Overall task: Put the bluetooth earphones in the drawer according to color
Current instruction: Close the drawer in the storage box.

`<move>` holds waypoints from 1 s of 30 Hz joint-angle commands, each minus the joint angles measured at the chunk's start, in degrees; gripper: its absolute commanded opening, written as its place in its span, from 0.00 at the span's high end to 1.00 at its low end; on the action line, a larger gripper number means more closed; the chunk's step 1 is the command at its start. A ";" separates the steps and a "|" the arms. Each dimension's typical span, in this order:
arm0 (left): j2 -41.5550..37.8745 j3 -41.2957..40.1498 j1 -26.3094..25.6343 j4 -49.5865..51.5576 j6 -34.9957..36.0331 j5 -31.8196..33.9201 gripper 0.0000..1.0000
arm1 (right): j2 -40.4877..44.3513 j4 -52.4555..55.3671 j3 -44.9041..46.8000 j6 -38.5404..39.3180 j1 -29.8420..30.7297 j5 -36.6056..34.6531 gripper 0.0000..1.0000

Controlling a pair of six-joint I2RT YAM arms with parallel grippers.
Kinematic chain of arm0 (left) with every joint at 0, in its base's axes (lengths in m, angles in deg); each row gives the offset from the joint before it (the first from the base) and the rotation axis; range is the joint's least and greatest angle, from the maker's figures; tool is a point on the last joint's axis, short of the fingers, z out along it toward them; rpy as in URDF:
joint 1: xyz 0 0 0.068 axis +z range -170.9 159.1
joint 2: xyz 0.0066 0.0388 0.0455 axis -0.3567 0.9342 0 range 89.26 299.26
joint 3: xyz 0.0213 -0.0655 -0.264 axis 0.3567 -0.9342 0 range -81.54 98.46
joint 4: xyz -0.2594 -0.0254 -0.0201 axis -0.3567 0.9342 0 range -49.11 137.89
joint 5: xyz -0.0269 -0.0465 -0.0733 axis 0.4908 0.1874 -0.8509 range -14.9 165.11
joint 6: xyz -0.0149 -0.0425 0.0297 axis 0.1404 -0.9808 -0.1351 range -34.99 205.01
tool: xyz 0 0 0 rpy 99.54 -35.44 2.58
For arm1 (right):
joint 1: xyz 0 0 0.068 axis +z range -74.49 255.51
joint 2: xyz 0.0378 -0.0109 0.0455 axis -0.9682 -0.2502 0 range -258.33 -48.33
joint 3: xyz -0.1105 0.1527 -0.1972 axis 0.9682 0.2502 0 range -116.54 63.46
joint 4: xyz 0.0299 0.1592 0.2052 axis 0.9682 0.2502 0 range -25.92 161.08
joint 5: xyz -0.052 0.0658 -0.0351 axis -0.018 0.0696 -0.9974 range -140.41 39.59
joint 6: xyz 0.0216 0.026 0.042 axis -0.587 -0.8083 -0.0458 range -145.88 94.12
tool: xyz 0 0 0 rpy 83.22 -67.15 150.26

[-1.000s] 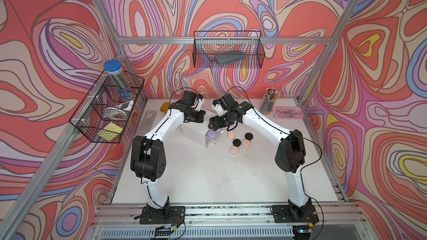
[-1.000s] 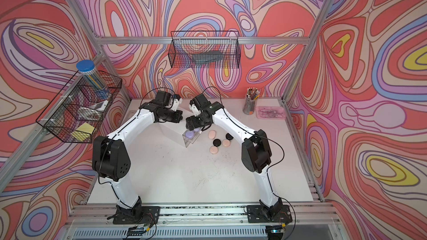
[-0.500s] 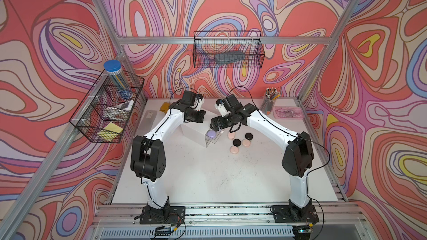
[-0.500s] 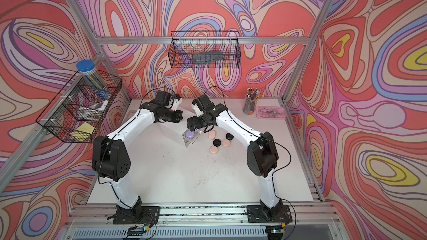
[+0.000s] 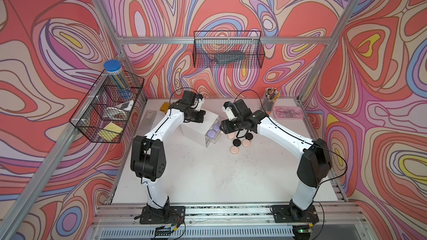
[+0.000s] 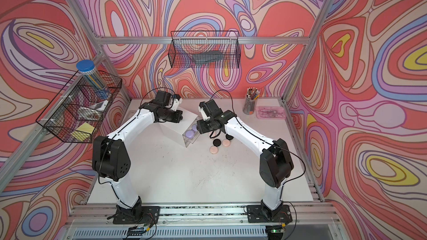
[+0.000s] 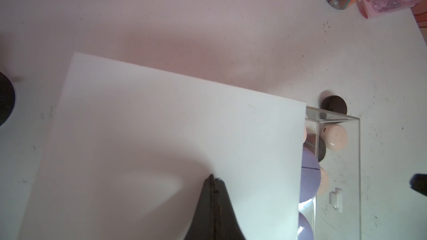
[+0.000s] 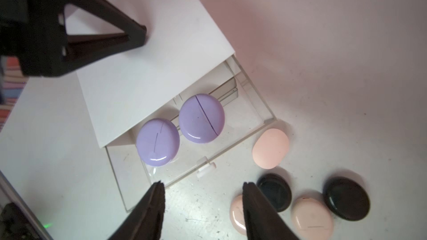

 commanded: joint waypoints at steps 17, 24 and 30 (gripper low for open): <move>6.22 -3.97 -0.79 11.93 0.80 2.20 1.00 | 6.35 -15.10 15.29 -7.81 -0.78 6.15 1.00; 6.04 -3.97 -0.80 11.98 0.82 2.24 1.00 | 3.15 -14.94 13.80 -8.55 -1.16 7.44 1.00; 6.22 -3.97 -0.80 11.91 0.74 2.37 1.00 | 2.12 -15.03 13.08 -7.54 -1.24 7.76 1.00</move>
